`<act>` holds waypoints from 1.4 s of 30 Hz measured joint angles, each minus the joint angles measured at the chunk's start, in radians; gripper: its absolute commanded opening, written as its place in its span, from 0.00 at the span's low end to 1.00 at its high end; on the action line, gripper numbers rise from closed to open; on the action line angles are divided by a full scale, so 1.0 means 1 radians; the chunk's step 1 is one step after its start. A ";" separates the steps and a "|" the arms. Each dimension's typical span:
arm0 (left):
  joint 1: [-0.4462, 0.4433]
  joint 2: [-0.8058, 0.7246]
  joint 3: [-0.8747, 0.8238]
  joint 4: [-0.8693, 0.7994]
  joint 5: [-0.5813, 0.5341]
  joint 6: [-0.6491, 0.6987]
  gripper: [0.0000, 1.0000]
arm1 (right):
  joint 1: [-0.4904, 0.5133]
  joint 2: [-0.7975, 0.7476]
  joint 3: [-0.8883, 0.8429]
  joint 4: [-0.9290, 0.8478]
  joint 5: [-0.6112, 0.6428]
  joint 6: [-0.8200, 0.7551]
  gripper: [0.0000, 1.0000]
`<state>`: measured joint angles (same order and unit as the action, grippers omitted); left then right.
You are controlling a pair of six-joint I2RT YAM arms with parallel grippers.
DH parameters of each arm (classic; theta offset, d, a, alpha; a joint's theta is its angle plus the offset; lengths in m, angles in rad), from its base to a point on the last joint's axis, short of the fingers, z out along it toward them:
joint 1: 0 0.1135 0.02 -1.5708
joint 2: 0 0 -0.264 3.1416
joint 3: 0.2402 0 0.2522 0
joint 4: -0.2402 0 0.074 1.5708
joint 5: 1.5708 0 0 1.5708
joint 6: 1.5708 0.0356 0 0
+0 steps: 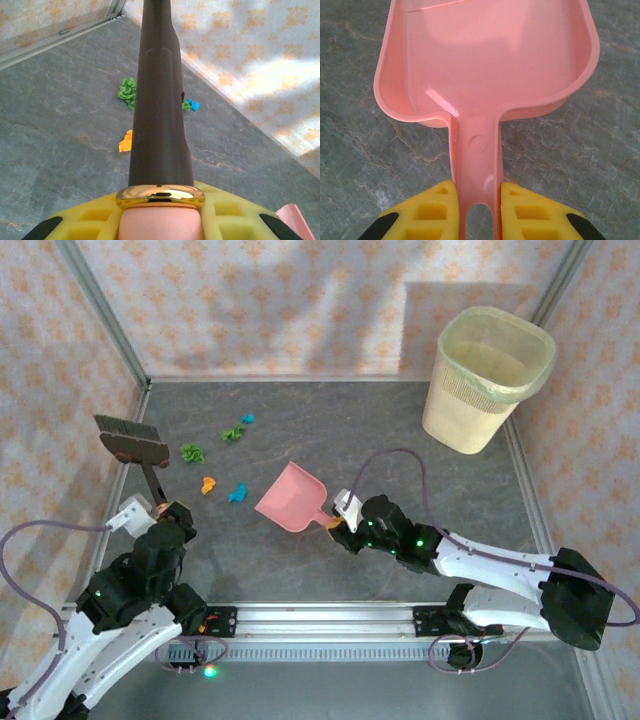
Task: Sweep away the paper scraps from the table
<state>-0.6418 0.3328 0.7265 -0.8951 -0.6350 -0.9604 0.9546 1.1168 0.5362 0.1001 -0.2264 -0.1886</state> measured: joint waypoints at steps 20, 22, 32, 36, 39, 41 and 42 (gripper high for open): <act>0.089 0.816 0.674 -0.316 0.357 0.409 0.00 | 0.000 0.344 0.221 -0.206 -0.103 0.004 0.00; 0.089 0.852 0.680 -0.355 0.359 0.439 0.00 | 0.000 0.346 0.221 -0.217 -0.105 0.005 0.00; 0.085 0.886 0.670 -0.503 0.304 0.517 0.00 | 0.000 0.346 0.222 -0.218 -0.115 0.005 0.00; 0.056 0.886 0.642 -0.523 0.262 0.518 0.00 | 0.000 0.346 0.222 -0.218 -0.115 0.005 0.00; 0.024 0.902 0.629 -0.536 0.254 0.517 0.00 | 0.000 0.346 0.222 -0.218 -0.115 0.005 0.00; 0.005 0.933 0.627 -0.548 0.230 0.510 0.00 | 0.000 0.346 0.222 -0.218 -0.115 0.005 0.00; 0.000 0.951 0.626 -0.553 0.216 0.505 0.00 | 0.000 0.346 0.222 -0.218 -0.115 0.005 0.00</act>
<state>-0.6422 1.2839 1.3525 -1.4483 -0.4194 -0.4557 0.9546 1.4624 0.7578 -0.1177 -0.3416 -0.1841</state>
